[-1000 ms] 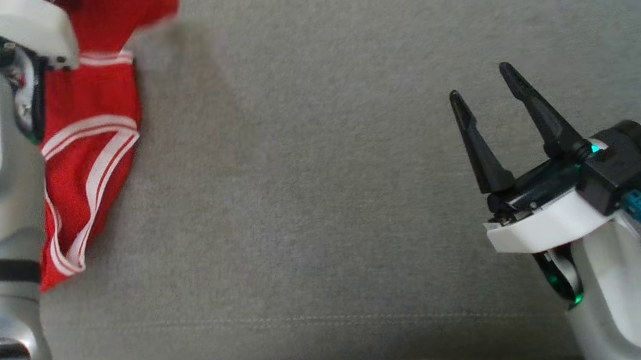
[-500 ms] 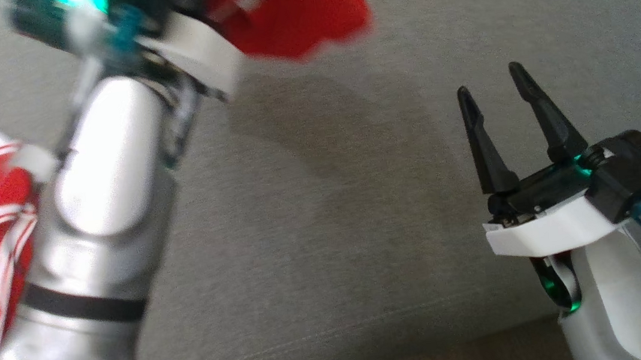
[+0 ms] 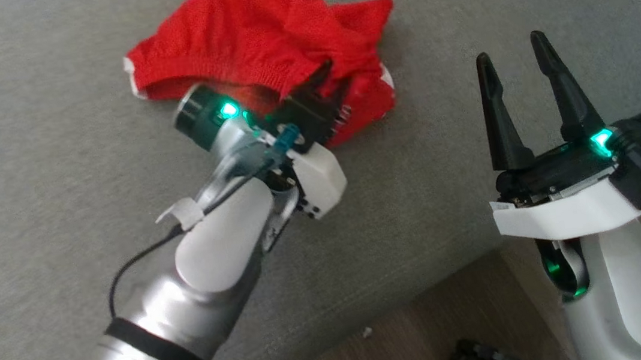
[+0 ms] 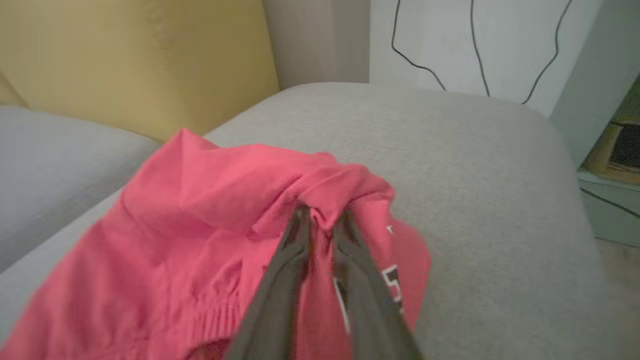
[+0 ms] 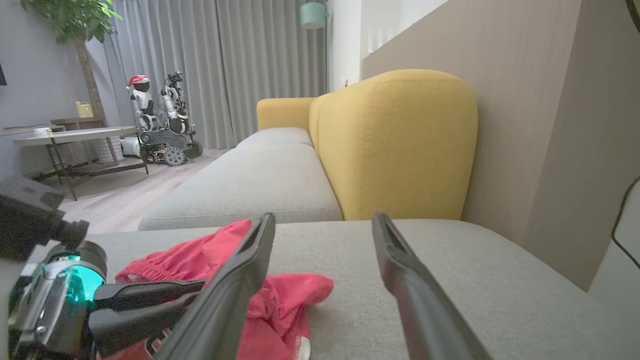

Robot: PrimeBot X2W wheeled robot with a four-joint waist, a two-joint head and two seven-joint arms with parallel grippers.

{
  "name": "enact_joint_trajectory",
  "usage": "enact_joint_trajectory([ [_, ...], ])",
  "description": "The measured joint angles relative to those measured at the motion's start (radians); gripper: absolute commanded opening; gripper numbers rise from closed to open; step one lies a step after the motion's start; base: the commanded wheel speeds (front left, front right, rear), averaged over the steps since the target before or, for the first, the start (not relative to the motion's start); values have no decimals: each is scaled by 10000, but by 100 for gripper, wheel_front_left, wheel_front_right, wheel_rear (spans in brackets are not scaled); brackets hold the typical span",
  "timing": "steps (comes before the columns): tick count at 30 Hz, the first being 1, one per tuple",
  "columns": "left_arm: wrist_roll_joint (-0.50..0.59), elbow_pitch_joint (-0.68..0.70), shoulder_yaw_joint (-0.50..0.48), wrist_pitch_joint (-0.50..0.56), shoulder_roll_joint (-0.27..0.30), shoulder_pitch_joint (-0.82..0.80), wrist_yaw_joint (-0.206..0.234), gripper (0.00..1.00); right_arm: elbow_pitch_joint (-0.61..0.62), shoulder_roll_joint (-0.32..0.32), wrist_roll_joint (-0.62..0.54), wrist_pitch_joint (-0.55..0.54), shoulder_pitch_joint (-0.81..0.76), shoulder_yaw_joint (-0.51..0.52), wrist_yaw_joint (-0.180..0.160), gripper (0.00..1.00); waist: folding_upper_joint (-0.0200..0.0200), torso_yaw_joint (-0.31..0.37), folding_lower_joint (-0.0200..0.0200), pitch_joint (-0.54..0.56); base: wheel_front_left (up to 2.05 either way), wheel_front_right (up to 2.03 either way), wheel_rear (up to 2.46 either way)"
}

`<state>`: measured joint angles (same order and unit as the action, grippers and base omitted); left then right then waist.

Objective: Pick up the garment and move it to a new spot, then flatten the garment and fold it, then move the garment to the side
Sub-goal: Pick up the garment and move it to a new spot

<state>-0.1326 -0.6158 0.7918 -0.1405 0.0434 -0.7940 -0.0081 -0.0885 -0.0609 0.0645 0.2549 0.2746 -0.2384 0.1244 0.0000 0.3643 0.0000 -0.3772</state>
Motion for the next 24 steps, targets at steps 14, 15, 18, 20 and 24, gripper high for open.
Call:
enact_joint_trajectory([
  [14, -2119, 1267, 357, -1095, 29, 583, 1762, 100, -462, 44, -282, 0, -125, -79, 0, 100, 0, -1045, 0, 448, 0, 0, 0],
  [15, -2125, 1383, 169, -1093, 88, 886, 1889, 100, -537, 46, -313, 0, -171, -130, 0, 100, 0, -1218, 0, 608, 0, 0, 0],
  [18, -2161, 2140, -579, -1095, 405, 1955, 2307, 100, -752, 46, -385, 0, -455, -249, 0, 100, 0, -1701, 0, 1129, 0, 0, 0],
  [20, -2161, 2654, -1131, -1108, 640, 2707, 2499, 100, -918, 42, -391, 0, -669, -311, 0, 100, 0, -2009, 0, 1495, 0, 0, 0],
  [24, -2000, 3753, -2142, -1124, 901, 4343, 2725, 100, -1154, 35, -391, 0, -997, -372, 0, 100, 0, -2550, 0, 2220, 0, 0, 0],
])
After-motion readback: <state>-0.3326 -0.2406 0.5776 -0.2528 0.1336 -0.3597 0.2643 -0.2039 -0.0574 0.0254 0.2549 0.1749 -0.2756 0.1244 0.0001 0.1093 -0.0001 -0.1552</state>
